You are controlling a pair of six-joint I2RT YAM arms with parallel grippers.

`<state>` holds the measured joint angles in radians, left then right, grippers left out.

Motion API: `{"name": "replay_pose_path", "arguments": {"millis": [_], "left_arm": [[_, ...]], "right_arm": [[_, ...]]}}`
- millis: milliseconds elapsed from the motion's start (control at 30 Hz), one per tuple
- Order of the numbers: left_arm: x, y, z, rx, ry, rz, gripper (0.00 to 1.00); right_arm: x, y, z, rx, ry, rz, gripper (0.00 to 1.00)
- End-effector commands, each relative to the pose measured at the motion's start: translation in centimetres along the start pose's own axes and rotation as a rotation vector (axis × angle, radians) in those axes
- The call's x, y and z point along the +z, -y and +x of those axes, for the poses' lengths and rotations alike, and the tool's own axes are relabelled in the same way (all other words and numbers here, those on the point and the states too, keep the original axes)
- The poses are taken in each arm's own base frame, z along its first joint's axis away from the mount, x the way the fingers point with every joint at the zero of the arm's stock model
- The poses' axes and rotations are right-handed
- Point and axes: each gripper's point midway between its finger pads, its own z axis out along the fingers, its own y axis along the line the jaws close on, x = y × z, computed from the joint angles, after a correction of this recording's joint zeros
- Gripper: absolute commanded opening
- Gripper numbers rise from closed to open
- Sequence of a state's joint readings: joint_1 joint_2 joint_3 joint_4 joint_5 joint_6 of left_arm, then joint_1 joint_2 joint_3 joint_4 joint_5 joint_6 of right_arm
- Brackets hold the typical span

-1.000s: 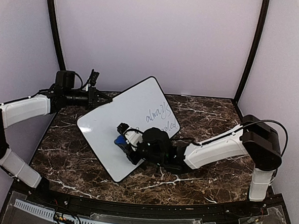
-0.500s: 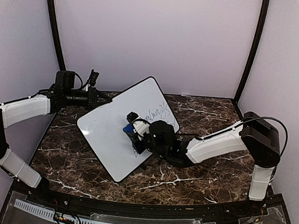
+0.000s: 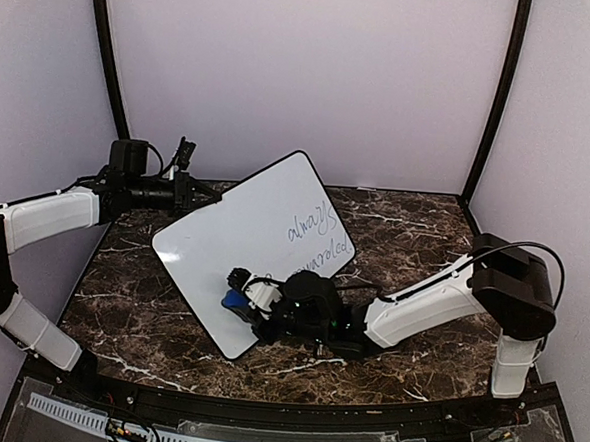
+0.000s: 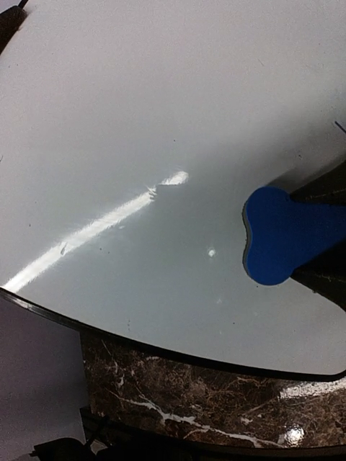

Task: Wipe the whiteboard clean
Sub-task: Erase the whiteboard at the center of the board.

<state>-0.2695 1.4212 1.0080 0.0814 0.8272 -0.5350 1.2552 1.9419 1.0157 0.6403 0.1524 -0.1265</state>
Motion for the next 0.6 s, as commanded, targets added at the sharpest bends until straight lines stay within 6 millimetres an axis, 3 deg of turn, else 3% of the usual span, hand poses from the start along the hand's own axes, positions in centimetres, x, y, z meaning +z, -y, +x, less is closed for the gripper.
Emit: {"name": "replay_pose_path", "arguments": {"millis": [0,167,267,400,567], "left_arm": [[-0.9,3.9,-1.3,0.122,0.04,0.109,0.0],[-0.9,4.0,-1.3,0.124,0.041,0.111,0.0],[-1.0,4.1,-1.3,0.125,0.042,0.112,0.0],[-1.0,4.2,-1.3,0.128,0.044,0.112,0.0],[-1.1,4.2,-1.4,0.125,0.046,0.111,0.0]], "right_arm": [[0.9,-0.1,-1.6,-0.011,0.033,0.0,0.2],[2.8,3.1,-2.7,-0.011,0.007,0.196,0.2],[3.4,3.9,-2.7,-0.018,0.013,0.248,0.21],[3.7,3.3,-1.6,-0.027,-0.001,0.218,0.21],[2.6,1.0,1.6,-0.077,-0.054,0.093,0.21]]}}
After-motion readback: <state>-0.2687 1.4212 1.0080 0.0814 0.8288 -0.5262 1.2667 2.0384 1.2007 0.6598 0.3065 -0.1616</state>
